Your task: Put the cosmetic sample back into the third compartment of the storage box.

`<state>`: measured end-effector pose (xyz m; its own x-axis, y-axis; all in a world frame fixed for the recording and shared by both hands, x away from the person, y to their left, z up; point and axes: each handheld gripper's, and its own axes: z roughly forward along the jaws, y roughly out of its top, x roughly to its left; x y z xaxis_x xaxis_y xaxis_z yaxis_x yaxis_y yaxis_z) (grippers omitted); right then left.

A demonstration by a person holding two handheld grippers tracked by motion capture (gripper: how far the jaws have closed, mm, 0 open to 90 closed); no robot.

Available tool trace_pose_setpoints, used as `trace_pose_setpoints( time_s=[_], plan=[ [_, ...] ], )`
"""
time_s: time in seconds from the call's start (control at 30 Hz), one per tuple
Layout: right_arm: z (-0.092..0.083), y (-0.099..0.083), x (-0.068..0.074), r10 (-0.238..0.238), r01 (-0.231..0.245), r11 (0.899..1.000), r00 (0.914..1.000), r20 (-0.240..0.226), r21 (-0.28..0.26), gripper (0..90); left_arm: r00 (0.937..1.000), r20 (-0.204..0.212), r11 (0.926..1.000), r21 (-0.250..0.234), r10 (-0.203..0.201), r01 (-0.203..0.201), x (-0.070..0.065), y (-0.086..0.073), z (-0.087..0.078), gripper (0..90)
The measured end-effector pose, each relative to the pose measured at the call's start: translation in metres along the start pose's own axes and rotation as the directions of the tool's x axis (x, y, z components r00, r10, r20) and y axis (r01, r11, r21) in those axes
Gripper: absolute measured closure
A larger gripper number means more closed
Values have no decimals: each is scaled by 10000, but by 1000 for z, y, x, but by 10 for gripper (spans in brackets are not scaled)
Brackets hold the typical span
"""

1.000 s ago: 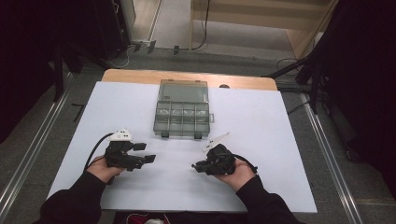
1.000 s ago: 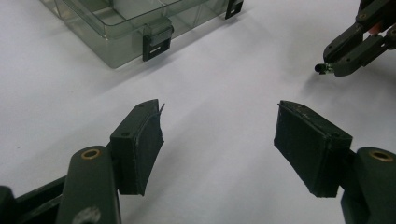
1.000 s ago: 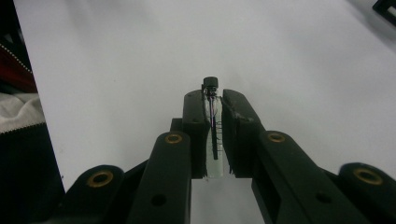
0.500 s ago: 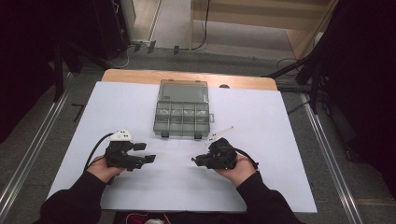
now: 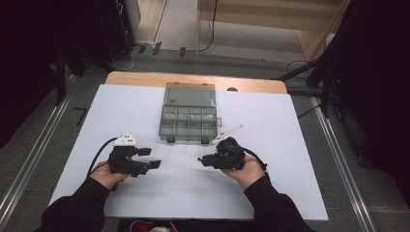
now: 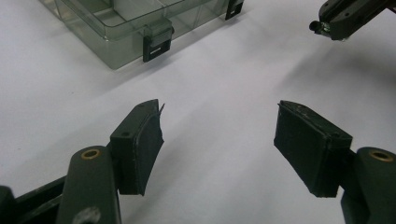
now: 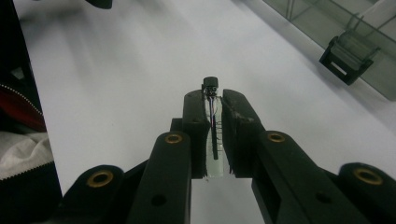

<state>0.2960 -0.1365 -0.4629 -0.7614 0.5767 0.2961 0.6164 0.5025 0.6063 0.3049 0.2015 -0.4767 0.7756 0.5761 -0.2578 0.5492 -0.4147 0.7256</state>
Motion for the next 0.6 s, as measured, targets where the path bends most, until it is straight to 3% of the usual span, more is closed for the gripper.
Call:
trace_pose_setpoints(
  time_s=[0.6],
  plan=[
    [-3, 19, -6, 125, -125, 9998, 9999, -6, -182, 814, 10000, 33, 10000, 7, -49, 49, 1, 0, 0, 317]
  ],
)
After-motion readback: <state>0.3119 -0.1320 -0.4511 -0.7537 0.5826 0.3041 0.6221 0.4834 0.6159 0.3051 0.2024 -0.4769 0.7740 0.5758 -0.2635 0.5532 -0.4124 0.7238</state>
